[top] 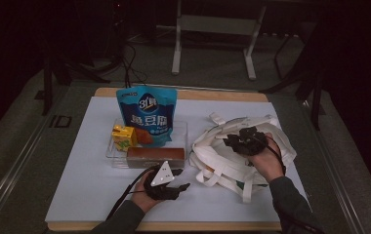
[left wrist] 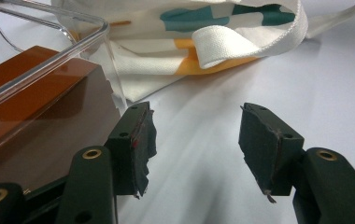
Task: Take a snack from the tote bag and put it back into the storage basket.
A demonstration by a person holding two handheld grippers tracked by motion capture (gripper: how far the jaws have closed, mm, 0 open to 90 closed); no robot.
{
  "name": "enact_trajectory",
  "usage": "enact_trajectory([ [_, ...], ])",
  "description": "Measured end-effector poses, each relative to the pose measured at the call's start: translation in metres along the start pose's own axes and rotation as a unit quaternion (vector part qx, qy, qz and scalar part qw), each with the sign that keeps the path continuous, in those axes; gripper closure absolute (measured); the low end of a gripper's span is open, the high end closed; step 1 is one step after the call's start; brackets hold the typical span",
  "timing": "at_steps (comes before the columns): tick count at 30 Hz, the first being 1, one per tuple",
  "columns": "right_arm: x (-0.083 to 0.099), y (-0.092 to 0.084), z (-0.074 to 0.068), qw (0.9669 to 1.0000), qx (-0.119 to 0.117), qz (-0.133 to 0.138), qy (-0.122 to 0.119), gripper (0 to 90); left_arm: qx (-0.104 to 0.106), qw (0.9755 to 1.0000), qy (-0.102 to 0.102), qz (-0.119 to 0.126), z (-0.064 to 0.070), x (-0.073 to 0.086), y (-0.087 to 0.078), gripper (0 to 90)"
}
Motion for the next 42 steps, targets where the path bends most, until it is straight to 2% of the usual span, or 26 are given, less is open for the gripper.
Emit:
enact_trajectory([
  [3, 0.005, -0.002, 0.002, 1.0, 0.003, -0.006, -0.002, 73.9, 0.0, 1.0, 0.0, 0.0, 0.0, 0.0, 0.0, 44.2],
  [8, 0.015, -0.006, 0.006, 0.9999, 0.008, -0.011, -0.002, 80.4, 0.0, 1.0, 0.001, -0.001, 0.0, 0.0, 0.0, 44.2],
  [15, 0.032, -0.011, 0.009, 0.9999, 0.008, -0.009, 0.009, 89.2, -0.001, 1.0, 0.001, -0.001, 0.0, 0.0, 0.0, 44.2],
  [27, 0.047, -0.017, 0.011, 0.9997, 0.003, -0.002, 0.023, 89.9, -0.001, 1.0, 0.003, -0.001, 0.001, 0.0, 0.0, 44.2],
  [42, 0.076, -0.025, 0.027, 0.9989, 0.015, -0.022, 0.039, 89.8, -0.001, 1.0, 0.004, -0.001, 0.001, 0.0, 0.001, 44.1],
])
Point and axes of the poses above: each handheld gripper's, and its own axes: y roughly forward along the jaws, x roughly out of its underside, z roughly to its right, the point moved 6 cm from there along y, roughly forward along the jaws, and after that the axes turned 3 degrees about -z, right-handed, at the moved point
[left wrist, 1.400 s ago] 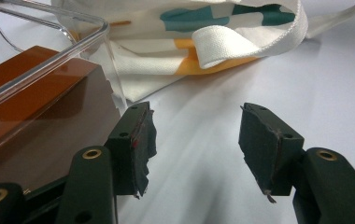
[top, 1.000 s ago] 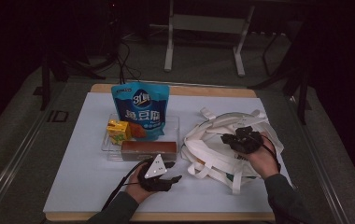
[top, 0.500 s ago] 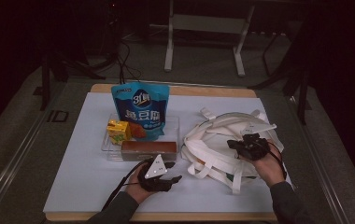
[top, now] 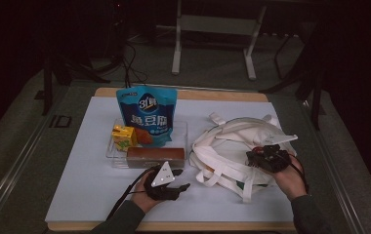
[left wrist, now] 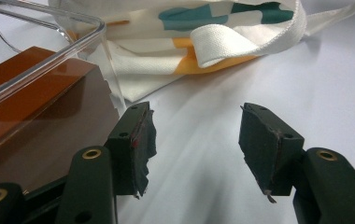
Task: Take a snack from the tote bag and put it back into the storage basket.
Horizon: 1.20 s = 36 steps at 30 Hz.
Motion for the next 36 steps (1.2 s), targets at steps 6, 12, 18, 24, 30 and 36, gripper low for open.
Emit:
enact_trajectory([
  [6, 0.011, -0.006, 0.008, 0.9999, 0.005, -0.002, 0.01, 89.8, 0.0, 1.0, 0.0, 0.0, 0.0, 0.0, 0.0, 44.1],
  [12, 0.021, -0.011, 0.012, 0.9999, 0.008, -0.005, 0.009, 89.9, 0.0, 1.0, 0.001, -0.001, 0.0, 0.0, 0.0, 44.1],
  [18, 0.033, -0.016, 0.017, 0.9998, 0.007, -0.005, 0.015, 89.9, -0.001, 1.0, 0.001, -0.001, 0.0, 0.0, 0.0, 44.1],
  [24, 0.045, -0.021, 0.021, 0.9996, 0.005, -0.006, 0.027, 89.9, -0.001, 1.0, 0.001, -0.002, 0.0, 0.0, 0.0, 44.1],
  [30, 0.056, -0.023, 0.026, 0.9991, 0.01, -0.008, 0.04, 89.9, -0.001, 1.0, 0.002, -0.003, 0.0, 0.0, 0.0, 44.1],
  [36, 0.06, -0.02, 0.031, 0.9987, 0.025, -0.014, 0.042, 89.9, -0.001, 1.0, 0.0, -0.002, 0.0, 0.0, 0.0, 44.1],
])
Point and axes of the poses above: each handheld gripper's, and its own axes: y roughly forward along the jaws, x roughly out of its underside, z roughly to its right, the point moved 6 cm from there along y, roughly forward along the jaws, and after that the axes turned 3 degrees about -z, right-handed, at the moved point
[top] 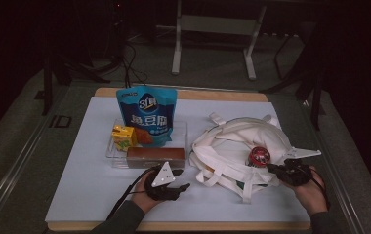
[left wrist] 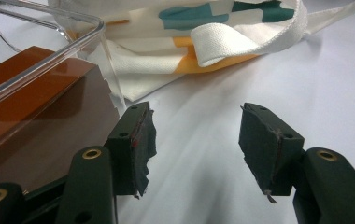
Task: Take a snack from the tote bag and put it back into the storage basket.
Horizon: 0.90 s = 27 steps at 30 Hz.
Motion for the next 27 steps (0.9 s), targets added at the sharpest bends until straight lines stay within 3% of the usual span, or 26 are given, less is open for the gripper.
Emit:
enact_trajectory([
  [12, -0.013, 0.012, -0.011, 0.9999, -0.005, 0.001, -0.013, 89.0, 0.0, 1.0, 0.0, 0.0, 0.0, 0.0, 0.0, 44.1],
  [17, -0.017, 0.011, -0.013, 0.9997, -0.009, -0.007, -0.024, 77.2, 0.001, 1.0, 0.0, 0.0, 0.0, 0.0, 0.0, 44.0],
  [19, -0.019, 0.006, -0.011, 0.9998, -0.016, 0.005, -0.011, 67.3, 0.001, 1.0, 0.0, 0.0, 0.0, 0.0, 0.0, 44.0],
  [22, -0.02, 0.002, -0.004, 0.9998, -0.009, 0.016, 0.008, 60.0, 0.001, 1.0, 0.0, 0.0, 0.0, 0.0, 0.0, 44.0],
  [27, -0.026, 0.002, 0.005, 0.9985, 0.003, 0.022, 0.05, 38.8, 0.001, 1.0, -0.001, 0.0, 0.0, 0.0, 0.0, 44.0],
])
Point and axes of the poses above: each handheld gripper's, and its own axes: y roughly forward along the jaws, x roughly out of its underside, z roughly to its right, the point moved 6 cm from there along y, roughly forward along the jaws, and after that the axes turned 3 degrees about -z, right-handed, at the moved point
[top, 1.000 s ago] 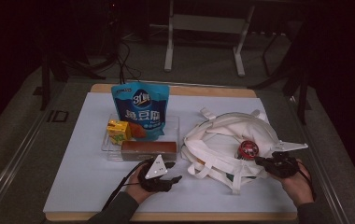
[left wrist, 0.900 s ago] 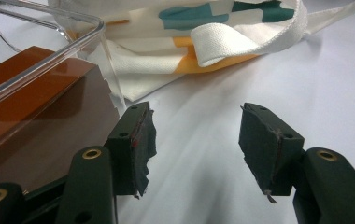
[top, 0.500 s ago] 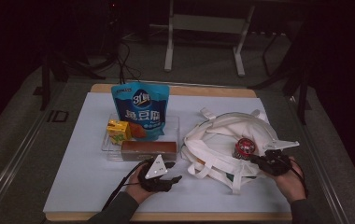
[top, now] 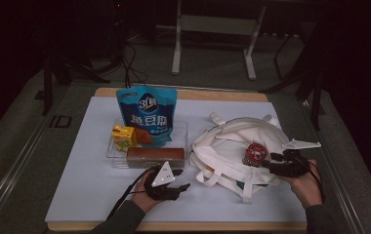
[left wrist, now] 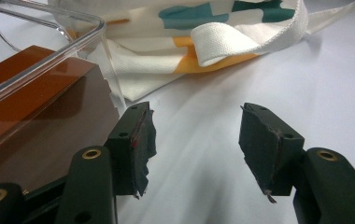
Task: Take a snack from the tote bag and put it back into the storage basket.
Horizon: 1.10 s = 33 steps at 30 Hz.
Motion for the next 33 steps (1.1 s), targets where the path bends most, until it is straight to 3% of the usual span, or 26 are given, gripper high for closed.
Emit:
enact_trajectory([
  [13, -0.013, 0.017, -0.003, 0.9996, -0.004, -0.027, -0.01, 32.2, 0.001, 1.0, 0.001, -0.001, 0.0, 0.0, 0.0, 43.8],
  [23, -0.021, 0.029, -0.002, 0.9974, 0.001, -0.062, -0.035, 27.0, 0.0, 1.0, 0.003, -0.003, 0.0, 0.0, 0.0, 43.8],
  [33, -0.024, 0.041, -0.001, 0.9952, -0.002, -0.087, -0.044, 24.8, 0.0, 1.0, 0.004, -0.003, 0.001, 0.0, 0.0, 43.8],
])
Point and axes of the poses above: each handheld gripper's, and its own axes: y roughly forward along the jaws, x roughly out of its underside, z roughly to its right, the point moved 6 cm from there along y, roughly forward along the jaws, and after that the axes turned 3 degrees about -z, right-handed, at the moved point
